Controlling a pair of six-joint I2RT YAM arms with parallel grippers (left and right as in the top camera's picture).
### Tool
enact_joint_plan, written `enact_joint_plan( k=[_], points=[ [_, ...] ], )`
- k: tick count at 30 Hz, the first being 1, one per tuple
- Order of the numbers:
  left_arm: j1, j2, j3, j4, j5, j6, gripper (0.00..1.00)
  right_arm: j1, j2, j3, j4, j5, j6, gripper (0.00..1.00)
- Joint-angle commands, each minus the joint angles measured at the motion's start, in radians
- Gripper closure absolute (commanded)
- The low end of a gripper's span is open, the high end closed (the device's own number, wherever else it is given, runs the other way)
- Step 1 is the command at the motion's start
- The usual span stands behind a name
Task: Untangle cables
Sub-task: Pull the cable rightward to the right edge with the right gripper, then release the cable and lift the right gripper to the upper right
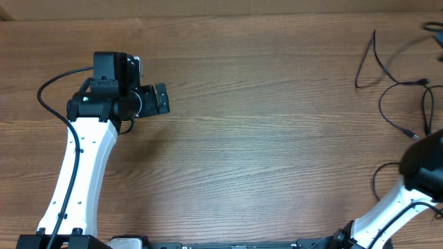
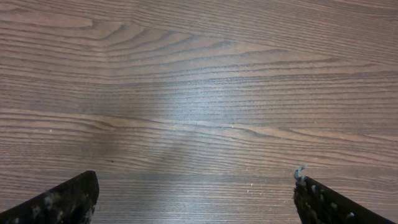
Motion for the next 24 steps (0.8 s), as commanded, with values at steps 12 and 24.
enact_joint_plan(
  k=[12, 24],
  points=[
    [0.004, -0.011, 0.008, 0.002, 0.006, 0.019, 0.00, -0.107, 0.130, -0.002, -0.076, -0.282, -0.055, 0.00],
    [0.004, -0.011, 0.008, 0.002, 0.006, 0.019, 0.00, -0.035, -0.024, -0.001, -0.152, -0.311, -0.126, 0.00]
  ],
)
